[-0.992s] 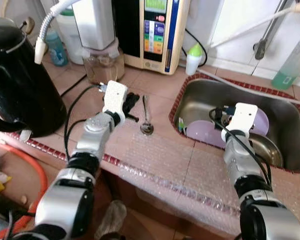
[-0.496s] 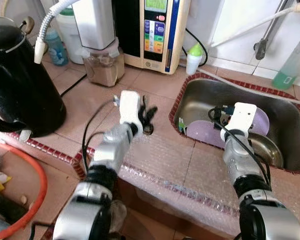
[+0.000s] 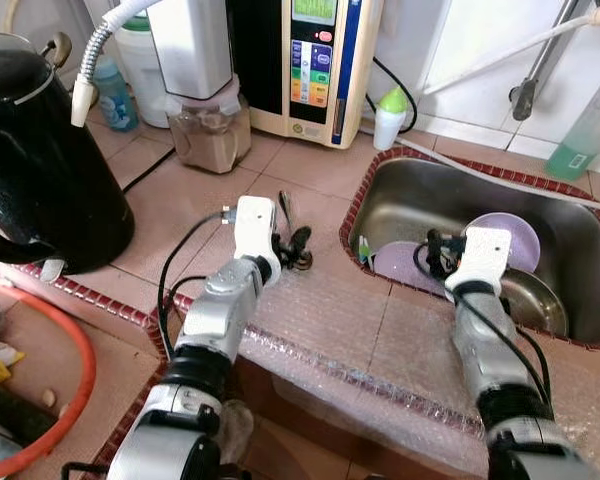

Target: Kitchen organization

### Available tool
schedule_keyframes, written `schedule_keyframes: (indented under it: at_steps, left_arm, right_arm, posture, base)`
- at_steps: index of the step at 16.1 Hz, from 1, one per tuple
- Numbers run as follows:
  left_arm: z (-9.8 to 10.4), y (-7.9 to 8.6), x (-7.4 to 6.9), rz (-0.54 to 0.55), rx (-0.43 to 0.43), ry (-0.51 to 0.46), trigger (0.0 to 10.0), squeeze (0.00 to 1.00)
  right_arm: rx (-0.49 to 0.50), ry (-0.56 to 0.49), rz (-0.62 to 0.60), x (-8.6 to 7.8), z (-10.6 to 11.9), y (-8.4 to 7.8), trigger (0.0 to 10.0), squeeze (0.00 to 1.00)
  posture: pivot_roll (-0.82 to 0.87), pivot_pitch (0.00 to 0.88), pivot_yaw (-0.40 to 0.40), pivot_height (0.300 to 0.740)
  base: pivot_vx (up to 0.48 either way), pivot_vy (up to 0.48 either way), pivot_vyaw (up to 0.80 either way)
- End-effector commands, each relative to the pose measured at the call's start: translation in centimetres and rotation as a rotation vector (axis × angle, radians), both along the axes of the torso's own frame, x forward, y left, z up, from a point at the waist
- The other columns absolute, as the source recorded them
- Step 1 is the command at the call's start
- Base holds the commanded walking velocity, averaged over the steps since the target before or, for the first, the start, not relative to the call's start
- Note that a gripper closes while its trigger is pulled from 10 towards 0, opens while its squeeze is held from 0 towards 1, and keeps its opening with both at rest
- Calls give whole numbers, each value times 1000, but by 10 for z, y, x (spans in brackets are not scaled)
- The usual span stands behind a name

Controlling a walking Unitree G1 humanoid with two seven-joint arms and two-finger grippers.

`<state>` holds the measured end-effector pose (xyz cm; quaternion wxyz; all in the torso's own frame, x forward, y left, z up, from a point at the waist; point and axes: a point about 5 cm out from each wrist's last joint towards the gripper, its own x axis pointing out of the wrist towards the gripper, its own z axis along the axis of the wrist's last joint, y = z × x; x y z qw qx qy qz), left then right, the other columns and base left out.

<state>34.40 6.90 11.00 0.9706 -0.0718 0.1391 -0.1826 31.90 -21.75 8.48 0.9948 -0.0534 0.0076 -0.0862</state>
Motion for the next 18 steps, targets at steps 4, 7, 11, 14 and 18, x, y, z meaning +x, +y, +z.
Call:
schedule_keyframes:
  at_steps: [4, 7, 11, 14, 18]
  left_arm:
    - [5, 7, 1, 51, 9, 30, 10000, 1000]
    - [-6, 7, -1, 57, -11, 92, 10000, 0]
    - [-27, 4, -7, 15, -26, 199, 0, 0]
    - [-34, 10, -5, -14, 13, 212, 0, 0]
    - [-41, 12, -7, -155, 78, 216, 0, 0]
  right_arm:
    - [9, 101, 7, -16, -22, 5, 10000, 0]
    - [10, 102, 19, -16, -21, 10, 10000, 0]
    - [3, 100, 67, -14, -17, 19, 10000, 0]
    - [-2, 107, 80, -14, -17, 19, 10000, 0]
    - [-3, 114, 85, -14, -17, 19, 10000, 0]
  posture:
    - [-10, 0, 39, 740]
    - [-4, 0, 38, 740]
    - [-6, 0, 31, 740]
    - [-11, 0, 32, 740]
    - [-15, 2, 34, 740]
  base:
    - [0, 0, 0]
    - [0, 0, 0]
    - [0, 0, 0]
    - [0, 0, 0]
    - [0, 0, 0]
